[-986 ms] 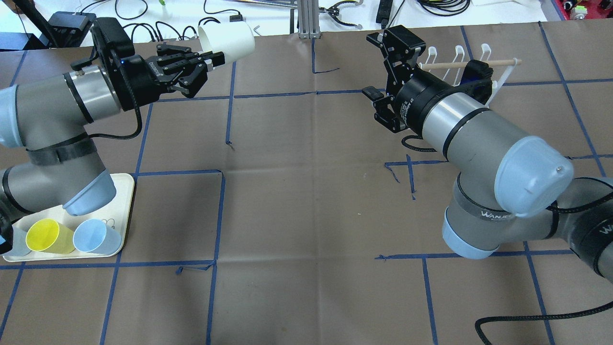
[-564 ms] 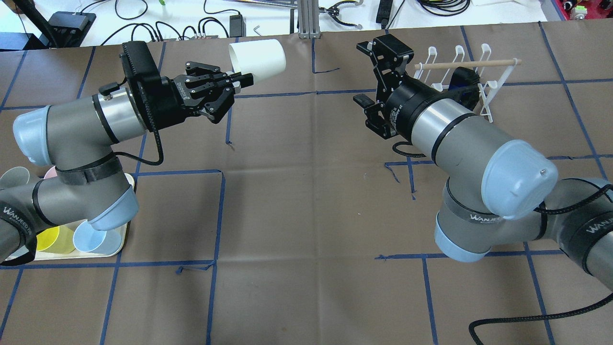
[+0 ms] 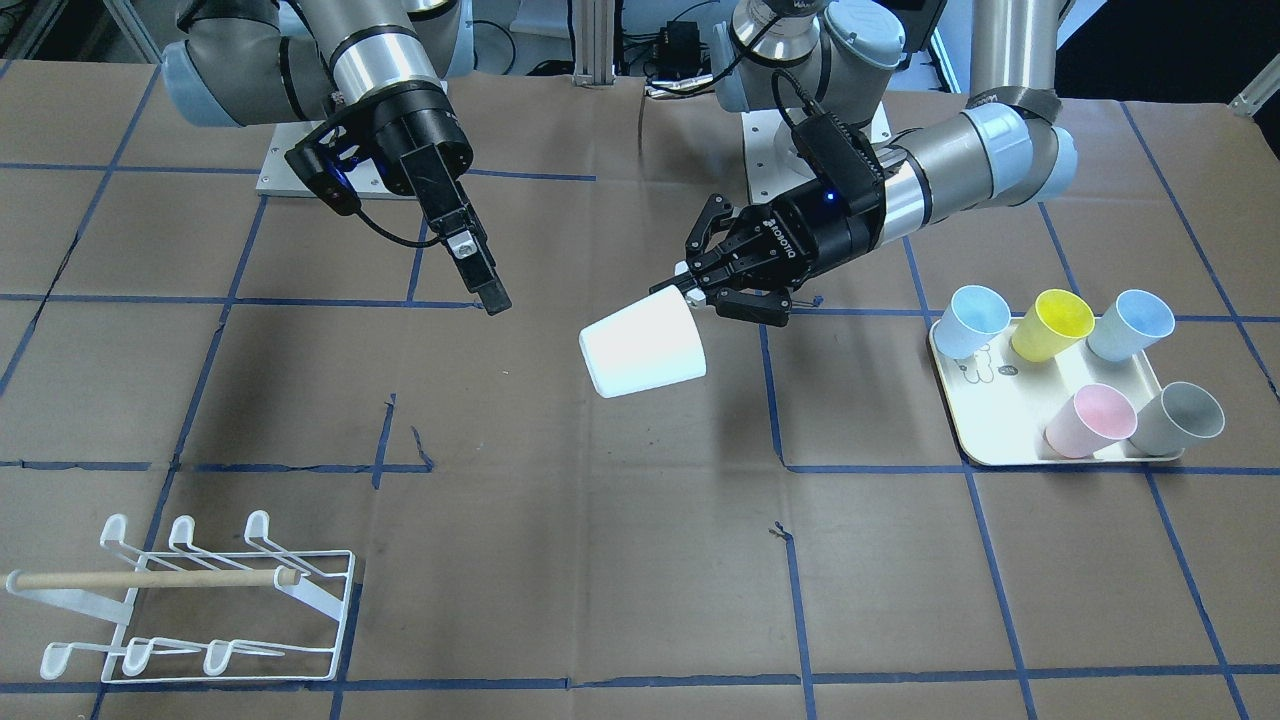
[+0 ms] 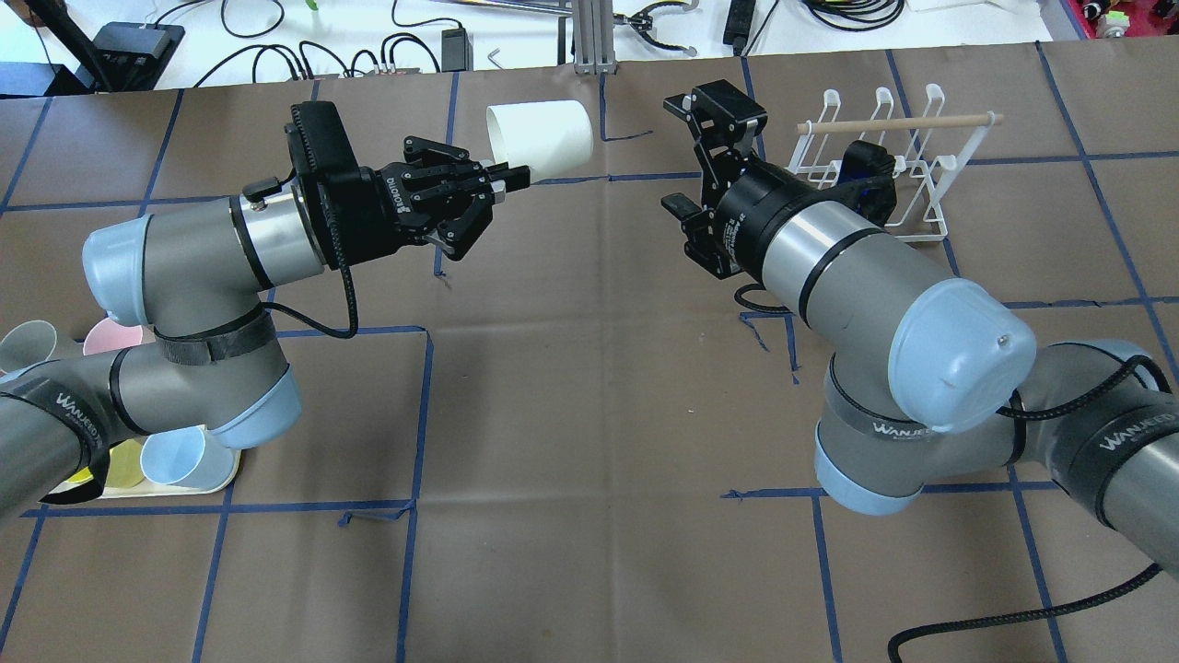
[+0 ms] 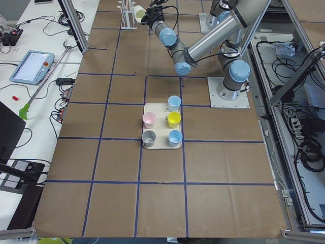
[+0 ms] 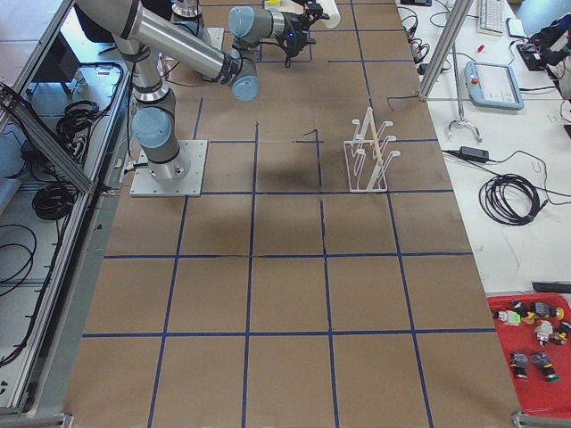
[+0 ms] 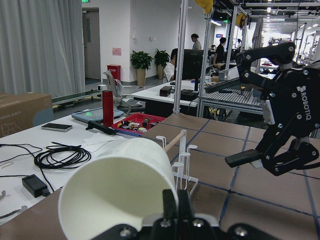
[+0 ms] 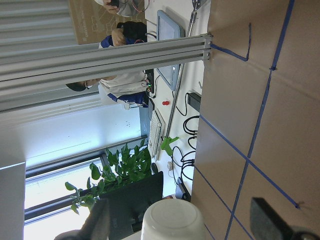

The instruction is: Transfer IKEA cup to right arm and place on rack

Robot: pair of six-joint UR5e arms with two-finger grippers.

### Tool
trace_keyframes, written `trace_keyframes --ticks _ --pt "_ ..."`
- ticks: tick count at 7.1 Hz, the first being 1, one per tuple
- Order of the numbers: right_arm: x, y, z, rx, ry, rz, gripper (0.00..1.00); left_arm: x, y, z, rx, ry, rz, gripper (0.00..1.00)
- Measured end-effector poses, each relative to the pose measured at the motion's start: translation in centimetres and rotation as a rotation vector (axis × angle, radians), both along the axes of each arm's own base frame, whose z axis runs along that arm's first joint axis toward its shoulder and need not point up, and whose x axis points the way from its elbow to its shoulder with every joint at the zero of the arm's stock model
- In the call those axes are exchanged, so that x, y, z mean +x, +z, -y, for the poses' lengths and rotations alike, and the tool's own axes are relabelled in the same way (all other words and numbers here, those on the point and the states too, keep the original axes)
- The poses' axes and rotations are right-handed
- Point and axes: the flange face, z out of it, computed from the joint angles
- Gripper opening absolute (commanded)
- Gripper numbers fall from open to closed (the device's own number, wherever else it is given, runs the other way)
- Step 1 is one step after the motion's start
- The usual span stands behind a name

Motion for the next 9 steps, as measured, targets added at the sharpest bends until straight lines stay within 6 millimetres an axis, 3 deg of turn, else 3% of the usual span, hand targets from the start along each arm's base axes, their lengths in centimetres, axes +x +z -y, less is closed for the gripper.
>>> trace_keyframes --ticks 3,6,9 --pt "2.2 0.1 -0.8 0.035 -0.027 -0.005 1.0 -1.3 -0.1 -0.5 0.006 -0.025 0.0 0.0" --pt "3.2 0.5 0.0 0.067 -0.036 0.009 0.99 -1.3 -0.2 -0.5 0.008 -0.026 -0.001 0.0" --pt "5.7 0.2 1.7 0.075 -0.031 0.006 1.0 -1.3 -0.2 -0.5 0.009 -0.026 -0.001 0.0"
